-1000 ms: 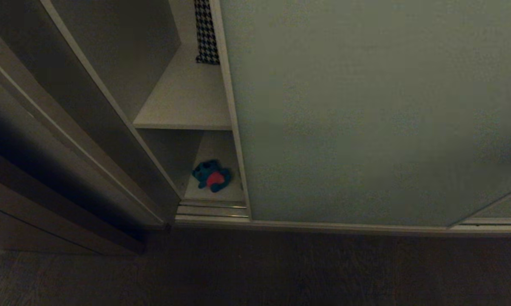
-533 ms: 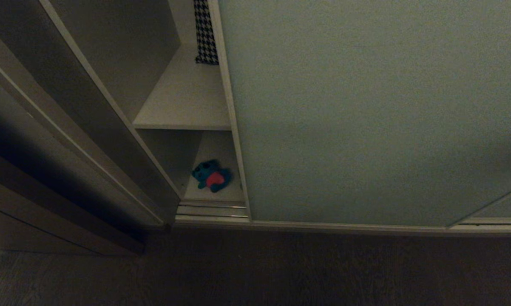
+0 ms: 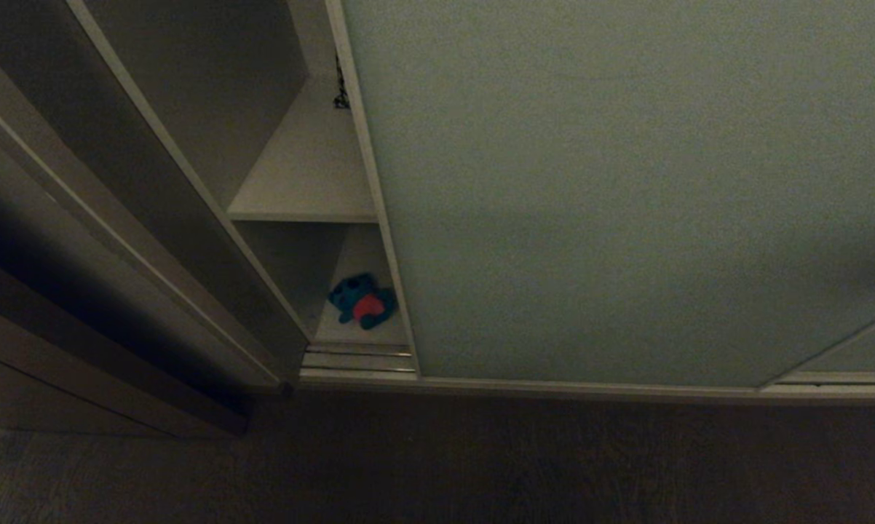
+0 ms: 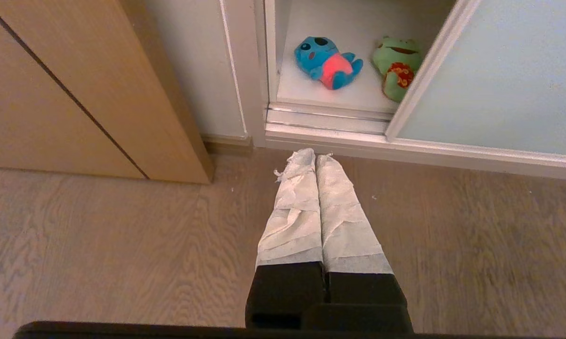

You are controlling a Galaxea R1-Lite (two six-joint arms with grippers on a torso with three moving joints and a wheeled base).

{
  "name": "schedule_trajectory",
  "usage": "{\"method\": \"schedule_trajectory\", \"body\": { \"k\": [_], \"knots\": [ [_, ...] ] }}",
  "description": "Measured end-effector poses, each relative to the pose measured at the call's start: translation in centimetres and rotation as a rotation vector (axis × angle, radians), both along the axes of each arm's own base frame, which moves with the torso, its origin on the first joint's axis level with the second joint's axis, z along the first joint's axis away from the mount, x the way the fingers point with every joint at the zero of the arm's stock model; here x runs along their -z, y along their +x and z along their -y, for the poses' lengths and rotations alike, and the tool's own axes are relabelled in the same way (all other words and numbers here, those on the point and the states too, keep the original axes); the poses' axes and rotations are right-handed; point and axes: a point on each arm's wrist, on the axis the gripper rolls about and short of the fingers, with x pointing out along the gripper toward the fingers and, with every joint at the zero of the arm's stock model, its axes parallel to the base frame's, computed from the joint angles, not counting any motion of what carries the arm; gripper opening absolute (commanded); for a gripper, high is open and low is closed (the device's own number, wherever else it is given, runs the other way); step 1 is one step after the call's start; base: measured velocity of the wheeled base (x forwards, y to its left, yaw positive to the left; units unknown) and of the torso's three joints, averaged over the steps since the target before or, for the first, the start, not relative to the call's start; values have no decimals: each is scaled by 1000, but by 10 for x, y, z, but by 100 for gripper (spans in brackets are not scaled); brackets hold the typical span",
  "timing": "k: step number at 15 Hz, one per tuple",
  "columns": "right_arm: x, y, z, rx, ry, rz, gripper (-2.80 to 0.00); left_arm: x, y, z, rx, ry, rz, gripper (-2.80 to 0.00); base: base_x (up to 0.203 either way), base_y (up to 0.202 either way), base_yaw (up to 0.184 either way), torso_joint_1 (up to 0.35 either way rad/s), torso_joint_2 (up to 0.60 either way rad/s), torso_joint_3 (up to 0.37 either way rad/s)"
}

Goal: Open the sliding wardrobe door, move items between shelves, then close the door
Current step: Close the door

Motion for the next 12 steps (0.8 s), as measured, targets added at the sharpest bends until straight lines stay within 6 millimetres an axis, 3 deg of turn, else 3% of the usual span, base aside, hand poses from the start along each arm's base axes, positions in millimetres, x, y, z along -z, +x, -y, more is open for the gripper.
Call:
{"method": "schedule_trajectory", "body": {
  "k": [12],
  "knots": [
    [-20,-13,-96,-156,-79,61,-280,0,0,0,0,0,1,-280,0,0,0,0,0,0]
  ]
}}
